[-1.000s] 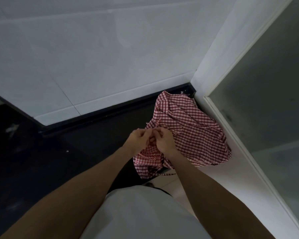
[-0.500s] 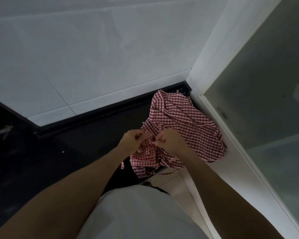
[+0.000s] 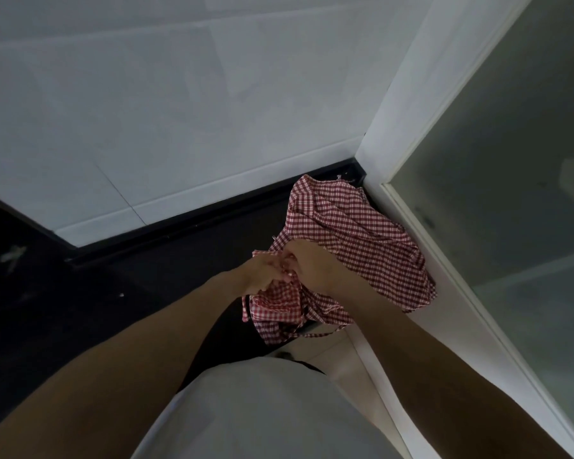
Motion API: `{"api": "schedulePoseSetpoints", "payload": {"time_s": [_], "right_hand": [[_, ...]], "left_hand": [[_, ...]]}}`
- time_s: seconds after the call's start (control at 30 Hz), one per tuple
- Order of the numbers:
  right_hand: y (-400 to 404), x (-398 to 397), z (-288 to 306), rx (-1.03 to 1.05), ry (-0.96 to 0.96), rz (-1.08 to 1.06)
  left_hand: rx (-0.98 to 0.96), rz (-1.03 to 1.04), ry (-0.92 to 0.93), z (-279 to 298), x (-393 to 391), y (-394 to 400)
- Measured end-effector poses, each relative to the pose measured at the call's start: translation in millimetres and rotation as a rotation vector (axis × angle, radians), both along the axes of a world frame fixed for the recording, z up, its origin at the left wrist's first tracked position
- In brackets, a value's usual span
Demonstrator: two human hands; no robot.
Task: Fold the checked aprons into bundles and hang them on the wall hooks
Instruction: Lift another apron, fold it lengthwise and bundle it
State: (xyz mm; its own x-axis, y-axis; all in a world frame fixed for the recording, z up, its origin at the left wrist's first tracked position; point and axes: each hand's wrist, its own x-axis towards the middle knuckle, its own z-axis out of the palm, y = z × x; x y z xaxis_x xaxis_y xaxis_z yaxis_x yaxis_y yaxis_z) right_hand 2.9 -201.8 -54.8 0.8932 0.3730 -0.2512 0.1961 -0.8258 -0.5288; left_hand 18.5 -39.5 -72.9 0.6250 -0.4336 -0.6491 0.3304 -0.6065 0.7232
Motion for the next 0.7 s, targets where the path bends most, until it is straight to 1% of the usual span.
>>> {"api": "schedulePoseSetpoints", "payload": {"time_s": [0.03, 0.13, 0.23, 0.43, 0.57, 0.7], "right_hand": [[1, -1, -2, 0.034, 0.025, -0.038], [0, -6, -14, 0.148, 0.058, -0.105], [-1, -10, -19, 0.254, 0.050, -0.129], [-3, -14, -28, 0.291, -0.057, -0.083], [-3, -12, -40, 0.262, -0.111, -0.156], [1, -13, -38, 0.309, -0.093, -0.161]], "left_hand": [[-0.008, 0.023, 0.036, 1, 0, 0], [-0.006, -0.004, 0.005, 2, -2, 3], [-0.015, 0.087, 0.076, 0, -3, 6], [-0.018, 0.163, 0.143, -1, -1, 7], [-0.064, 0.205, 0.157, -7, -3, 7], [-0.028, 0.306, 0.064, -10, -3, 3]]}}
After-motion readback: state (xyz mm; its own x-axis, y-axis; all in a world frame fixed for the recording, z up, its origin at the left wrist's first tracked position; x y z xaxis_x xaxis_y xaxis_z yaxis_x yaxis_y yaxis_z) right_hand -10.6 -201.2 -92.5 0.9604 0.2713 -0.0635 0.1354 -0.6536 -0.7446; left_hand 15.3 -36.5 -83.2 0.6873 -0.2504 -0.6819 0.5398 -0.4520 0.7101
